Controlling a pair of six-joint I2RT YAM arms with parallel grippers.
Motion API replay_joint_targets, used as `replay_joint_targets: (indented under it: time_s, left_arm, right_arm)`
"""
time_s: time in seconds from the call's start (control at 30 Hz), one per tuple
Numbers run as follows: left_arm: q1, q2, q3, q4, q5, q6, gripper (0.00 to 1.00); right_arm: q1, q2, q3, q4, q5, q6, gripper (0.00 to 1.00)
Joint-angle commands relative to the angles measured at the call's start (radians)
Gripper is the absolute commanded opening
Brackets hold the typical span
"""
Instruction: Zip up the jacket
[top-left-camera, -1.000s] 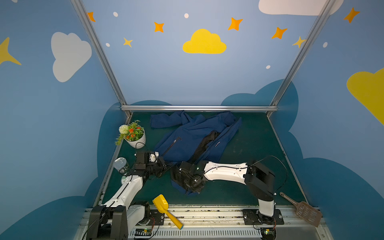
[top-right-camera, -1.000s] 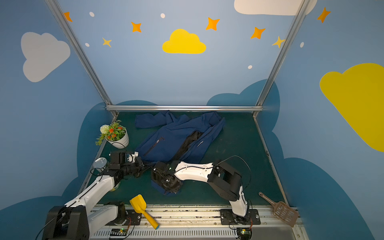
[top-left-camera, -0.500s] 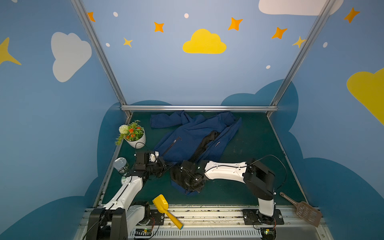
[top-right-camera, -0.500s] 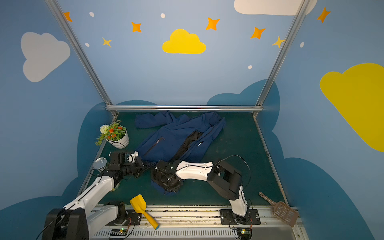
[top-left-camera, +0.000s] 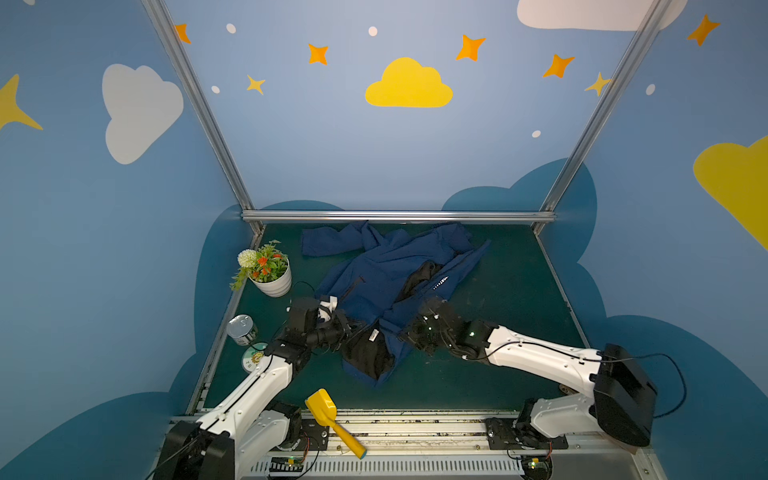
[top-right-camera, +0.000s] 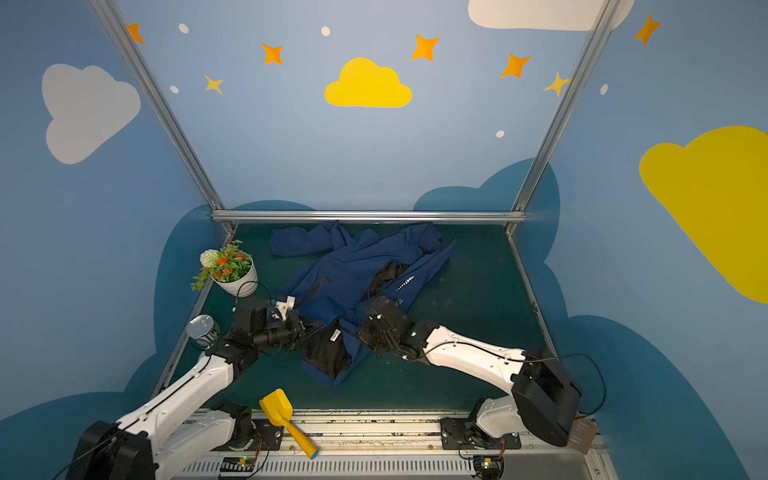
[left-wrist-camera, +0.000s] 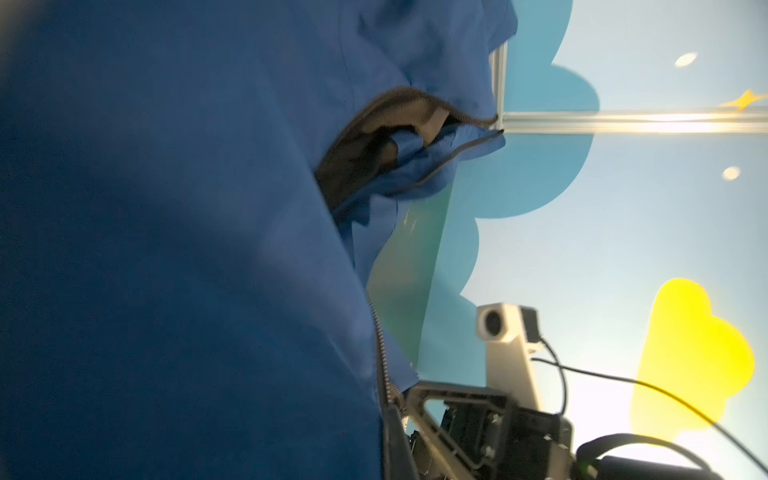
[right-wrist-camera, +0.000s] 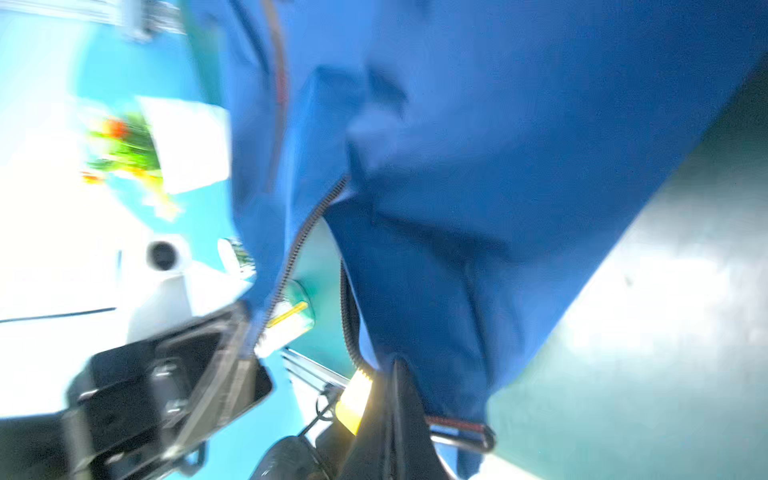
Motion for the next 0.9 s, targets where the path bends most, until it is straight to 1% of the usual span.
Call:
replay_joint_targets:
  time_s: [0.0,0.1,0.2,0.3,0.4,0.5,0.57,0.67,0.77,0.87]
  left_arm:
    - [-0.082,0.105,0.087,0.096,-0.036,-0.027,0.03]
    - [-0.153,0.186,0.12,0.108,-0.069,-0.03,0.03]
    - [-0.176,0.196,0.142,0.09,-0.115,-0.023,0.03]
    - [-0.172,0.193,0.217,0.021,-0.16,0.018,0.03]
    - [-0.156,0.209,0.335,-0.054,-0.202,0.078,0.03]
    - [-0.105,0.255,0.496,-0.147,-0.228,0.17,0.03]
    - [-0.042,0.292,0.606,-0.192,-0.226,0.205,0.03]
    - [0.053,0.363,0.808,-0.241,-0.205,0.239,0.03]
    - [0.1,0.45,1.061,-0.356,-0.22,0.304,0.03]
    - [0.11,0.515,1.239,-0.417,-0.231,0.324,0.03]
  right_arm:
    - [-0.049,-0.071,-0.005,0.168,-0.089,-0.148,0.0]
    - [-0.102,-0.115,-0.009,0.198,-0.154,-0.148,0.0]
    - [-0.178,-0.19,-0.007,0.135,-0.161,-0.142,0.0]
    - [-0.318,-0.256,0.024,0.015,-0.208,-0.172,0.0]
    - [-0.468,-0.29,0.075,-0.104,-0.263,-0.238,0.0]
    - [-0.613,-0.286,0.117,-0.142,-0.303,-0.289,0.0]
    - [-0.703,-0.265,0.147,-0.15,-0.328,-0.303,0.0]
    - [-0.826,-0.21,0.245,-0.171,-0.342,-0.341,0.0]
    - [-0.896,-0.13,0.387,-0.166,-0.344,-0.364,0.0]
    - [-0.919,-0.069,0.543,-0.226,-0.292,-0.426,0.0]
